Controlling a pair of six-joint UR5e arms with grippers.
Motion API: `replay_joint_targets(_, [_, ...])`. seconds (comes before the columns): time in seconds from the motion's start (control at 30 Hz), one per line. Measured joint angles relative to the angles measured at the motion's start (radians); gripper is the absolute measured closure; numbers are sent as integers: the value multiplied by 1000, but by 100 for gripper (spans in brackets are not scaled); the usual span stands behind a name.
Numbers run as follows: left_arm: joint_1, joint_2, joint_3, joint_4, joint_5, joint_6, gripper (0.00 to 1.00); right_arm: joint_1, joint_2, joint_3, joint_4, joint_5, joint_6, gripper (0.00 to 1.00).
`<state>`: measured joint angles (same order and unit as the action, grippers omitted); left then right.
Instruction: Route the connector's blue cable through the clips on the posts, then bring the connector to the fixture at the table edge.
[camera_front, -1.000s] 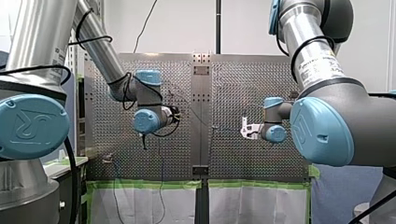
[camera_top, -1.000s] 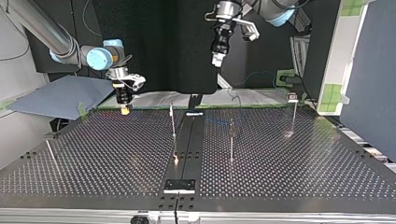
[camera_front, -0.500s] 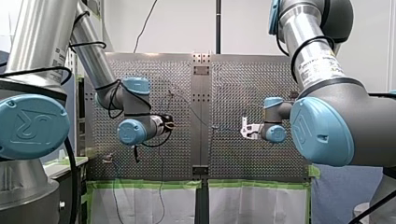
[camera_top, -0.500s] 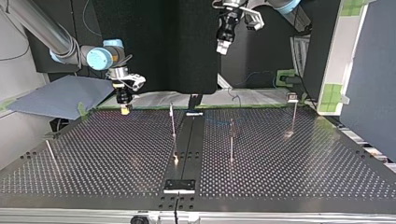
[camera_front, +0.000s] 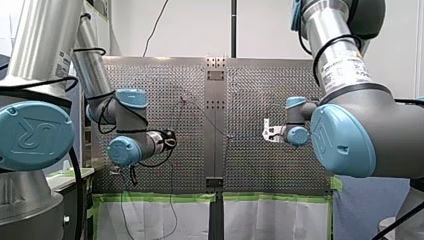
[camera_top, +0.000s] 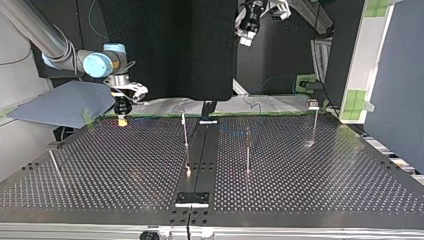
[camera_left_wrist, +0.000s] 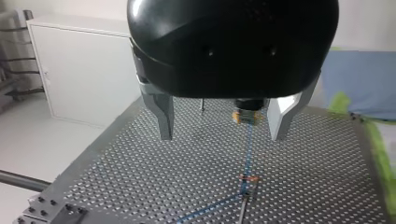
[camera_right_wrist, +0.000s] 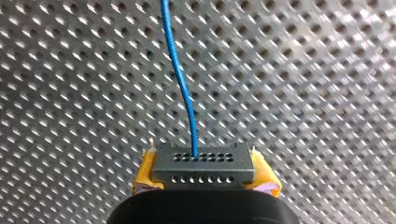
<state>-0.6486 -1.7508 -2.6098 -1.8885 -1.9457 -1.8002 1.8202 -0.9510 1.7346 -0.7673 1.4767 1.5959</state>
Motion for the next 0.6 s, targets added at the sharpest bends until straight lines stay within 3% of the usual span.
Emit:
replay_joint_targets(0.27, [0,0,-21,1,0,-1,0,-14,-70,0,13,24,39,100])
replay_joint_targets(0.6, [0,0,-22,1,2,-1,0,-44,-151,-7,28,32,56,100])
